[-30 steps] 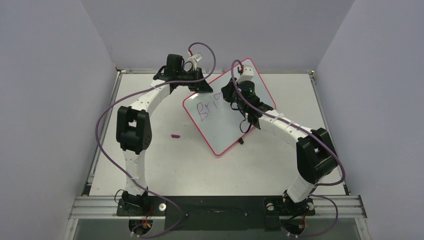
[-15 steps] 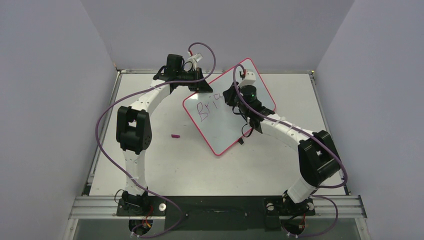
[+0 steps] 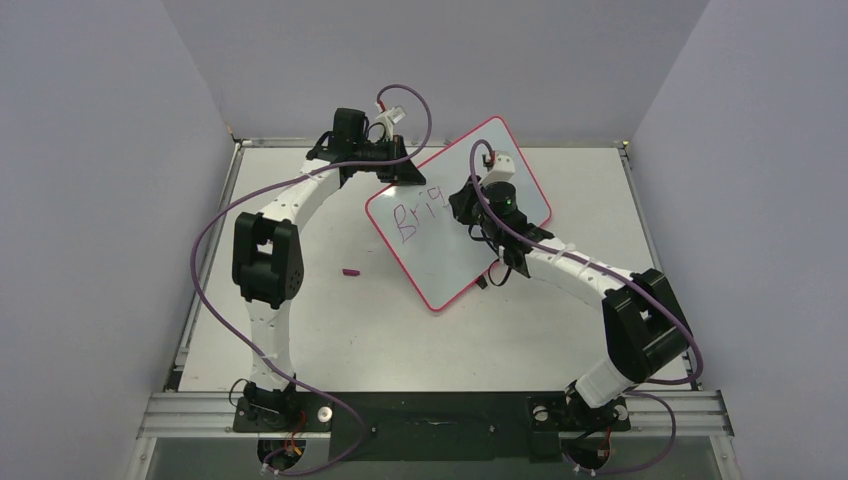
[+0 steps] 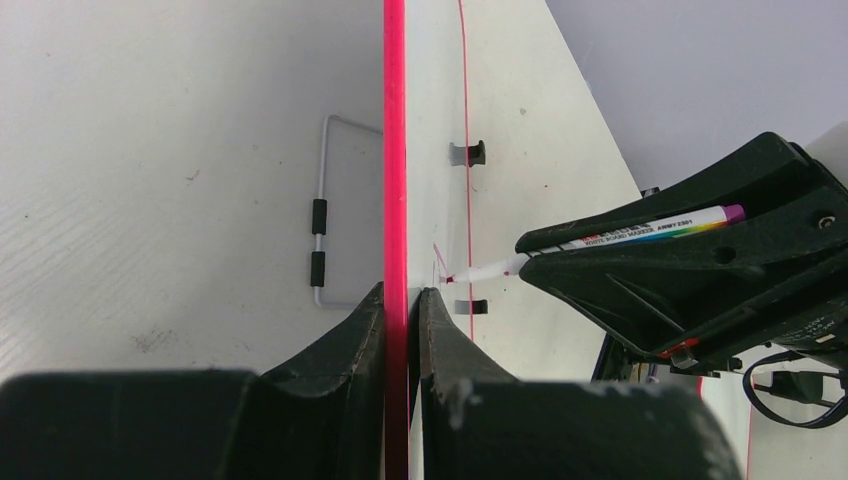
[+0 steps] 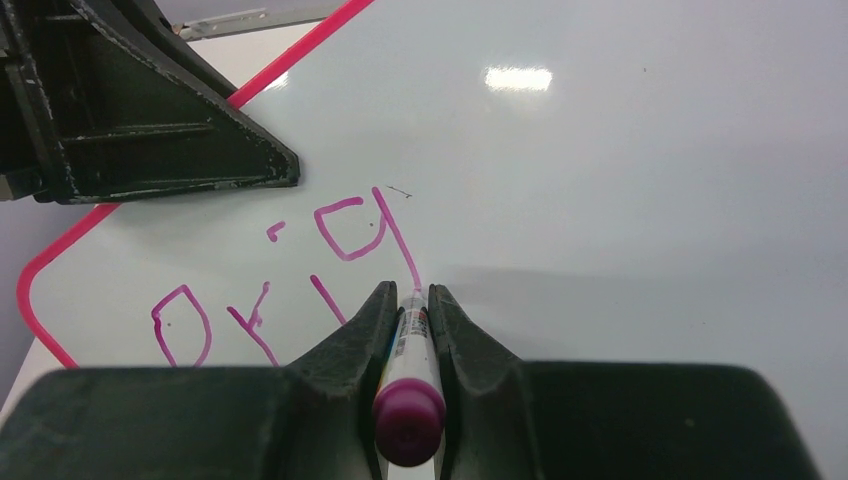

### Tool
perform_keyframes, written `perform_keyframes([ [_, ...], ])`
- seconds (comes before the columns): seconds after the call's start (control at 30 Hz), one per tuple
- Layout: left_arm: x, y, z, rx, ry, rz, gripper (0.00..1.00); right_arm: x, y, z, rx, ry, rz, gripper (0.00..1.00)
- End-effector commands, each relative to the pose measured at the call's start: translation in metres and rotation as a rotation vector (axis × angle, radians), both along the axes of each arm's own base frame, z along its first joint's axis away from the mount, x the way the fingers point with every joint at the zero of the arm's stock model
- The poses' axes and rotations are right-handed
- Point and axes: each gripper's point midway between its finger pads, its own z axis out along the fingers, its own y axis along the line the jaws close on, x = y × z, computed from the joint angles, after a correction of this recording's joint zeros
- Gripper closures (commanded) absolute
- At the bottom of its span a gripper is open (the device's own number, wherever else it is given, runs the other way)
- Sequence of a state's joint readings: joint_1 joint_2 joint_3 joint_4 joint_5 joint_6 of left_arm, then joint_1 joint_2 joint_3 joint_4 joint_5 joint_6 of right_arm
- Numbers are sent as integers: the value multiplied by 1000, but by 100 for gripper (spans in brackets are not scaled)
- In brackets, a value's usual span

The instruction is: Write a sentence on the whiteboard

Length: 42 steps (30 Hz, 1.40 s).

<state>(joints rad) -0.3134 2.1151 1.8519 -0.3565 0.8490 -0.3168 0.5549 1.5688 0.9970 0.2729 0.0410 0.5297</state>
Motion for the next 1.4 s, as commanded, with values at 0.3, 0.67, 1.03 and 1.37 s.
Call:
perform_keyframes([
  [0.3,-9,-8,30,1,-155,-63,100,-5,14,28,36,-42,22,100],
  [0.67,-10,-8,31,2,-157,-64,100,-2,1,76,50,-132,-11,100],
  [1.03,-11,-9,34,-8,-159,-69,100,32,-8,98,65,-161,-60,100],
  [1.37,-10,-9,32,-8,-156,-69,100,59,3,89,63,-140,-52,100],
])
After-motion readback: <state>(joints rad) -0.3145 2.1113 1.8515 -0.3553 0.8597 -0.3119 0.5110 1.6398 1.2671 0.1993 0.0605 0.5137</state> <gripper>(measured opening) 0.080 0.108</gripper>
